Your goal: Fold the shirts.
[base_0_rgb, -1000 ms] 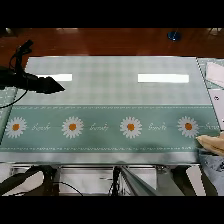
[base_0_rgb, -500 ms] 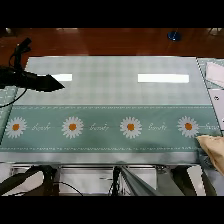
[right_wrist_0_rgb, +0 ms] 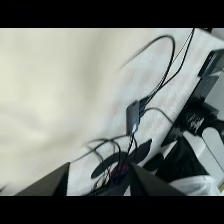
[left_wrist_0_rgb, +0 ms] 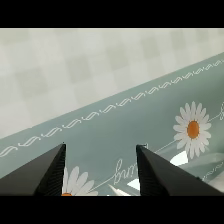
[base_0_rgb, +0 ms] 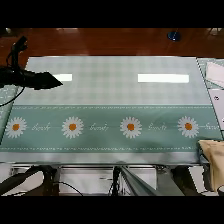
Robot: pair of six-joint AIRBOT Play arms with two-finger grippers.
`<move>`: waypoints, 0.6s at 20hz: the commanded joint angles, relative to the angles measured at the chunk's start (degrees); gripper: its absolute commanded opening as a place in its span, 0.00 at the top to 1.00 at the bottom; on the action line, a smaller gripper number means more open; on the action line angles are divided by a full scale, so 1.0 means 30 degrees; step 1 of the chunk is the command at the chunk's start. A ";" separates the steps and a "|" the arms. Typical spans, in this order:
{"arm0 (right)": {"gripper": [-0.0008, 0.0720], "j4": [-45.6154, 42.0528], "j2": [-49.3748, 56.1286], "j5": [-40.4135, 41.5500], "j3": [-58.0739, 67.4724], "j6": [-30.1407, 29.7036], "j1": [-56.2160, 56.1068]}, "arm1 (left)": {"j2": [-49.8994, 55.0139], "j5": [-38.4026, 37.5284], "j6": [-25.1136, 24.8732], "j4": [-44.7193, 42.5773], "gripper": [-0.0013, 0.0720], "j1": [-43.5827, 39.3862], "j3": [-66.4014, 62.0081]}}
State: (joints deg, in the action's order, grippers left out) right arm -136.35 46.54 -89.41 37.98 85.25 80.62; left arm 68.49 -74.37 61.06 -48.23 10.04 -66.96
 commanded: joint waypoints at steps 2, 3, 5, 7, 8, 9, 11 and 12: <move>0.35 0.0175 -0.0015 0.6841 -0.0291 0.0444 0.0845 | 0.0015 0.0765 0.0087 -0.0007 0.27 0.0022 -0.0007; 0.35 0.1974 -0.0015 0.8983 0.0036 0.0262 0.0146 | 0.0036 0.1268 0.0036 -0.0007 0.27 0.0022 -0.0007; 0.38 0.9173 0.0051 1.6378 0.1326 0.0255 -0.2295 | 0.0182 0.2586 0.0036 0.0015 0.26 0.0015 -0.0007; 0.42 2.2010 0.1749 2.6563 0.2769 0.0503 -0.6033 | 0.0539 0.4561 0.0029 0.0015 0.25 0.0015 -0.0007; 0.42 2.7540 0.3512 2.7664 0.4240 -0.0182 -0.8604 | 0.0787 0.6076 0.0022 0.0066 0.25 0.0015 -0.0007; 0.42 3.0017 0.5763 2.5412 0.6586 -0.2958 -1.1533 | 0.1129 0.8007 0.0036 0.0138 0.25 0.0015 -0.0007; 0.42 2.9886 1.0586 1.6531 1.1883 -0.7074 -1.7296 | 0.1843 1.0513 0.0022 0.0984 0.26 -0.0189 -0.0102; 0.42 2.8618 1.2764 1.2196 1.4229 -0.6856 -2.0101 | 0.2244 1.0083 -0.0131 0.0335 0.37 -0.0590 -0.0488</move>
State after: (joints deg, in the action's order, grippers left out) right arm -68.62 67.51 -34.30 62.26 75.44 43.66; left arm 72.66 -52.23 61.21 -47.11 9.54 -67.31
